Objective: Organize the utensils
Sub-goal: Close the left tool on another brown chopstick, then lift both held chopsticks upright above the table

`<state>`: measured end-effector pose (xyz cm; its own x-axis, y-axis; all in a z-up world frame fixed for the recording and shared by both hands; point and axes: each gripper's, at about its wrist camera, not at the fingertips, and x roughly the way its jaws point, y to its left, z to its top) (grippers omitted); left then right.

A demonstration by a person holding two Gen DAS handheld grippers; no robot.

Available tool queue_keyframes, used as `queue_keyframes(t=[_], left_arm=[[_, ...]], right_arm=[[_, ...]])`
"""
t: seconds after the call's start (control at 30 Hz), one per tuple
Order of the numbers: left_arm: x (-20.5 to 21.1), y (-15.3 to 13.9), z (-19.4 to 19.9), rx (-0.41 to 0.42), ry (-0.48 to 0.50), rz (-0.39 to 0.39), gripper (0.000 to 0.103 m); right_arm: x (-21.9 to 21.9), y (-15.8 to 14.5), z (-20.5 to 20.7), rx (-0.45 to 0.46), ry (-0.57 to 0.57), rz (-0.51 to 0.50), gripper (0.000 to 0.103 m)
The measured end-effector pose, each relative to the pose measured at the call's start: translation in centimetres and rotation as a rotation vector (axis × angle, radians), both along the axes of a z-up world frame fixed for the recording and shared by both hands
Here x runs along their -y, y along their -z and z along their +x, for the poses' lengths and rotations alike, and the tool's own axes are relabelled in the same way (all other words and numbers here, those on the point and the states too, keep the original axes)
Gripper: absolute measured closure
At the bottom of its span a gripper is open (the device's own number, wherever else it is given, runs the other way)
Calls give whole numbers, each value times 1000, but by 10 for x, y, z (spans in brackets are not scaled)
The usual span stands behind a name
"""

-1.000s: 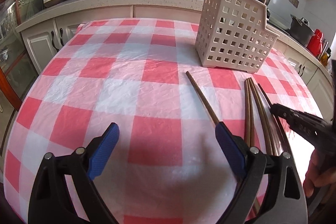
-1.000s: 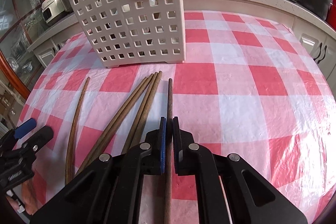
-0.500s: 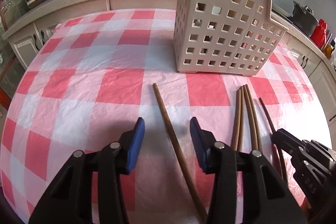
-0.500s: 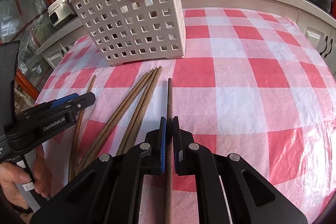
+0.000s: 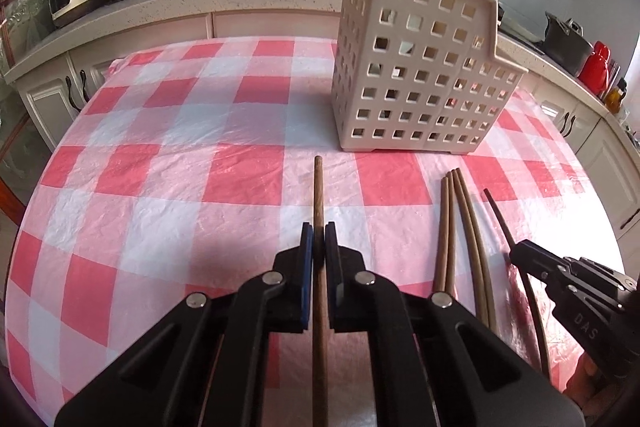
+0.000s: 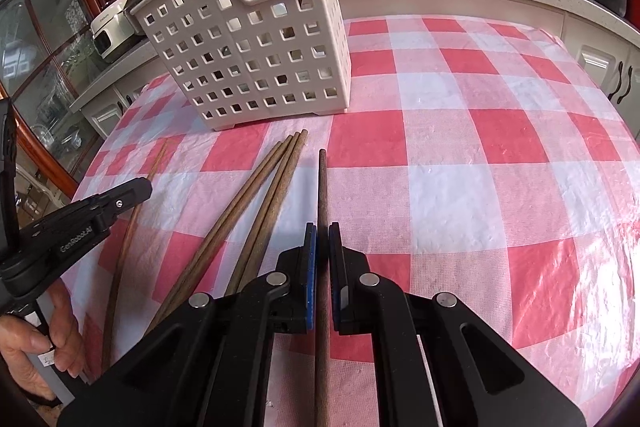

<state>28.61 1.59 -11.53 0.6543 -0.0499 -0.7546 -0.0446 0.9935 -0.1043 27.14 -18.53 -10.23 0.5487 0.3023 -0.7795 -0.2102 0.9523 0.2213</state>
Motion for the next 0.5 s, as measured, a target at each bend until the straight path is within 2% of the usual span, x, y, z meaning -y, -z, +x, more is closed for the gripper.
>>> queue_keyframes(t=[0.5], left_arm=[[-13, -27, -39, 75, -1, -41, 97]], right_arm=[[-11, -37, -21, 104, -25, 20, 97]])
